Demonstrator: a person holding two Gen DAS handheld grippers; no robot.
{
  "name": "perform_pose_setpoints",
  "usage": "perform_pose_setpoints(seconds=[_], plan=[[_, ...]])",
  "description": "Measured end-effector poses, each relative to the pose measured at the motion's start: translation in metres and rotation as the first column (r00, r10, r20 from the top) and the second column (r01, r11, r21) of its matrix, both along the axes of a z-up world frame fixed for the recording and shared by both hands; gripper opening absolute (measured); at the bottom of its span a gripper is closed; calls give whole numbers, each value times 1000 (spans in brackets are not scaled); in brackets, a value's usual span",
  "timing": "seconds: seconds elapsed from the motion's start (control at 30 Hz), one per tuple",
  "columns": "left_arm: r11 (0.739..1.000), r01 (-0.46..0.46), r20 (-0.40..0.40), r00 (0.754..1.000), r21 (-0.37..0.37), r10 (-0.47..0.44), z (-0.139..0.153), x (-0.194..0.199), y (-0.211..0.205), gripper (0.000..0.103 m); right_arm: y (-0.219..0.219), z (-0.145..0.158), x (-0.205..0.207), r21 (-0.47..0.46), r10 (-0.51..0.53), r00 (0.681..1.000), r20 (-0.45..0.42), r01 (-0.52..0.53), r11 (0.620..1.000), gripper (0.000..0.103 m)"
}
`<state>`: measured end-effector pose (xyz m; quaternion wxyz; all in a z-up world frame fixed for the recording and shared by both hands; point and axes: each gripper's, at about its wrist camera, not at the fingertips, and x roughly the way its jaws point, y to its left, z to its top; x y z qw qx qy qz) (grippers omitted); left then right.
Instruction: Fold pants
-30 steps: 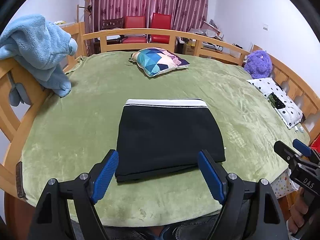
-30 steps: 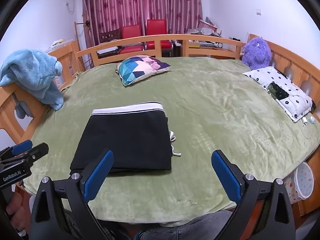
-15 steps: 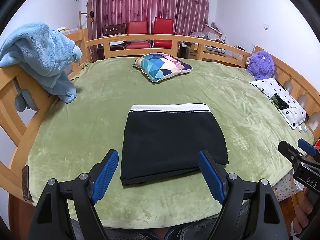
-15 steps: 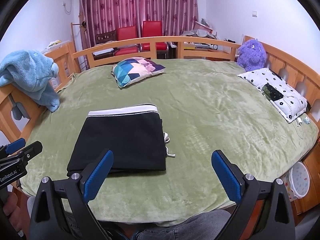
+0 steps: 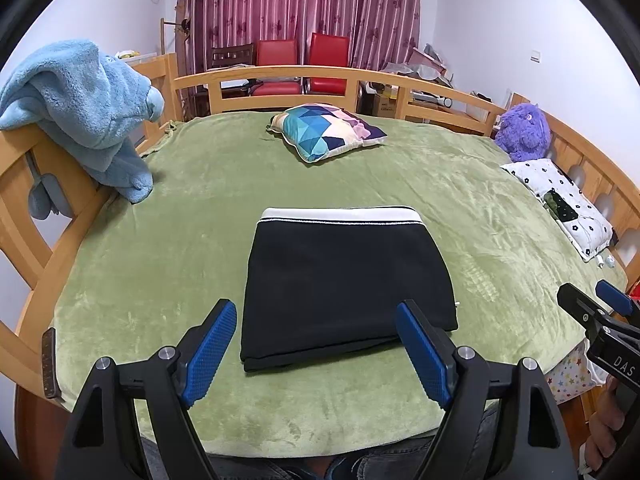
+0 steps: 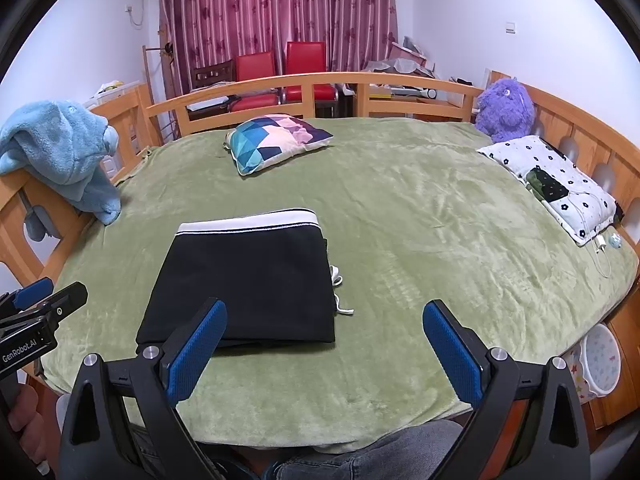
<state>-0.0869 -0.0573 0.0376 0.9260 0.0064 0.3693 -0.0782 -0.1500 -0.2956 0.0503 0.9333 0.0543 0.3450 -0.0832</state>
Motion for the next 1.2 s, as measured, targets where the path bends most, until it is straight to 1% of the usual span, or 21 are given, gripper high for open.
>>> perform_pose_setpoints(seconds=[0.57, 1.2], plan=[[1000, 2, -12, 1000, -21, -2, -2, 3, 1, 81, -2, 1, 1, 5, -6, 1000, -1, 6, 1000, 97], [1000, -1, -11, 1000, -24, 0, -2, 5, 3, 81, 3, 4, 2, 7, -11, 1000, 4, 11, 1000, 97]])
